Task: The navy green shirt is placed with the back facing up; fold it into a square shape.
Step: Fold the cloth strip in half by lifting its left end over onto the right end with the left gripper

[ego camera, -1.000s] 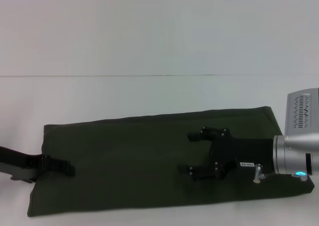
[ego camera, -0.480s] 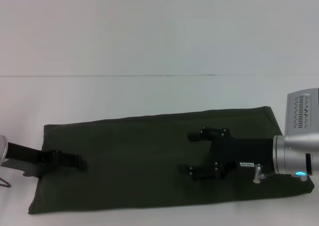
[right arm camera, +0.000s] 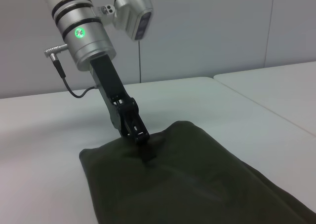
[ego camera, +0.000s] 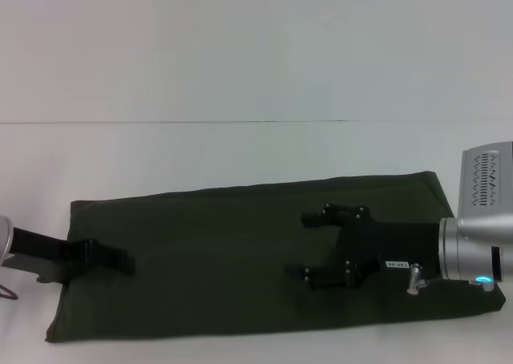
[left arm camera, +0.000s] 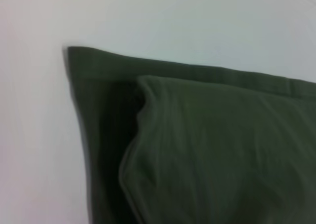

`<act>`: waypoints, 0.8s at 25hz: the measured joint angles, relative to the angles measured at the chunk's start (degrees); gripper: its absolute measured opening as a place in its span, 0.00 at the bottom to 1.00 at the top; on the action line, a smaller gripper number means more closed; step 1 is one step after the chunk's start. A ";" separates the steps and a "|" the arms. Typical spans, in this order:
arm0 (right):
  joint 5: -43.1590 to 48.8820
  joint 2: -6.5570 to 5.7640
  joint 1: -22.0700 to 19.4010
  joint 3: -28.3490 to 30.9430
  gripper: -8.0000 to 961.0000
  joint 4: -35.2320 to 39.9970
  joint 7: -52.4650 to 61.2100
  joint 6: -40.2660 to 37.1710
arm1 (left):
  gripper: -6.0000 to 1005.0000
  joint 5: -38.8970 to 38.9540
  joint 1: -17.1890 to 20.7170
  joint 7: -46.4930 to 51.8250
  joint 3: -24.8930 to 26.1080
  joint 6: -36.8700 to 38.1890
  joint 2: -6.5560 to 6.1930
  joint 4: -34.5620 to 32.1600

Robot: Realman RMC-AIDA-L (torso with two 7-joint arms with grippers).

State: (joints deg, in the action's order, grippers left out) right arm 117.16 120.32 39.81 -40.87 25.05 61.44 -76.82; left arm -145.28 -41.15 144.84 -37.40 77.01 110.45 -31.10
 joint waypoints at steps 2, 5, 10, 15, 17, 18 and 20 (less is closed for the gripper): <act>-0.05 0.00 0.00 0.00 0.97 0.00 0.00 0.00 | 0.81 -0.09 0.12 0.06 -0.05 0.00 -0.05 -0.07; -0.07 0.00 0.00 0.00 0.97 0.00 0.00 0.00 | 0.71 -0.14 0.20 -0.04 -0.07 -0.01 -0.04 0.00; -0.07 0.00 0.00 0.00 0.97 0.00 0.00 0.01 | 0.58 0.05 0.36 -0.06 0.26 -0.07 0.03 -0.31; -0.07 0.00 0.00 0.00 0.97 0.00 0.00 0.00 | 0.47 -0.20 0.23 -0.07 0.02 -0.05 0.00 -0.29; -0.08 0.00 0.00 0.00 0.97 0.00 0.00 -0.06 | 0.42 -0.19 0.22 -0.08 -0.04 -0.04 0.08 -0.34; -0.08 0.00 0.00 0.00 0.97 0.00 0.00 -0.20 | 0.31 -0.20 0.22 -0.08 -0.06 -0.04 0.09 -0.32; -0.09 0.00 0.00 0.00 0.97 0.00 0.00 -0.36 | 0.18 -0.20 0.21 -0.04 -0.09 -0.04 0.01 -0.17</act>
State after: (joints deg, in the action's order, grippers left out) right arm 117.06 120.32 39.81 -40.87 25.05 61.43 -77.18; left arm -145.48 -40.94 144.79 -37.49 76.97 110.46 -31.27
